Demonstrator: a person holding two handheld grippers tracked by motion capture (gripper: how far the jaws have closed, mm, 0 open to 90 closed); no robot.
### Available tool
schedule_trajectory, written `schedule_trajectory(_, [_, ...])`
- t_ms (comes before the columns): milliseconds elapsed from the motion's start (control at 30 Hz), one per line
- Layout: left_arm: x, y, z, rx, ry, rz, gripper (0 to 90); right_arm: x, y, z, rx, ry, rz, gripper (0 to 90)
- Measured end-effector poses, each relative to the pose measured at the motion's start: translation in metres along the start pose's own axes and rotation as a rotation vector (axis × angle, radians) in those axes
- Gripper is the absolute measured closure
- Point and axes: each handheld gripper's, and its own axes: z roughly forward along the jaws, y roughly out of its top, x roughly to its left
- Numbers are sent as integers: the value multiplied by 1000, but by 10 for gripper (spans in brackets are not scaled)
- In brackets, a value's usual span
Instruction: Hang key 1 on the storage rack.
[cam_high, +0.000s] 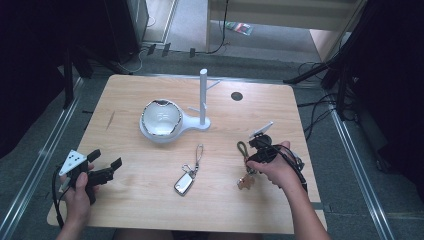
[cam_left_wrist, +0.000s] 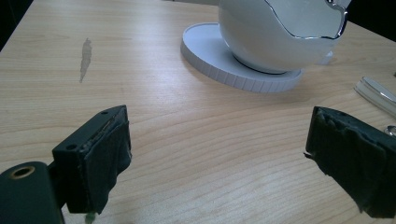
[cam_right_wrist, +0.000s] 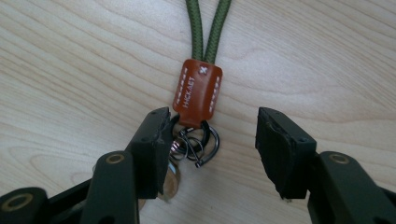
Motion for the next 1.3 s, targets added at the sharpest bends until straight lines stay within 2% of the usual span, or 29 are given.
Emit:
schedule_trajectory(300, [0,0,0,2,-2,-1,73,6,10,11,46,-19,9,493])
schedule_trajectory(500, [0,0,0,3,-2,0,73,8,15,18,77,-5,35,514])
schedule_trajectory(567, [0,0,0,3,-1,0,73,7,16,20,83,2,48,550])
schedule_trajectory(600, [0,0,0,4,-1,0,73,6,18,22,97,21,82,570])
schedule_trajectory(833, [0,0,1,5,-1,0,73,4,19,24,111,22,100,659])
schedule_trajectory(933, [0,0,0,5,0,1,73,3,20,24,120,24,103,669])
schedule_trajectory(1033, [-1,0,1,4,1,1,73,5,20,25,130,11,106,673])
schedule_trajectory(1100, [-1,0,0,6,3,1,73,8,22,26,144,-15,96,674])
schedule_trajectory(1133, [-1,0,0,5,3,1,73,9,24,26,155,-21,105,675])
schedule_trajectory(1300, [-1,0,0,5,-1,2,73,9,26,26,177,-21,128,687])
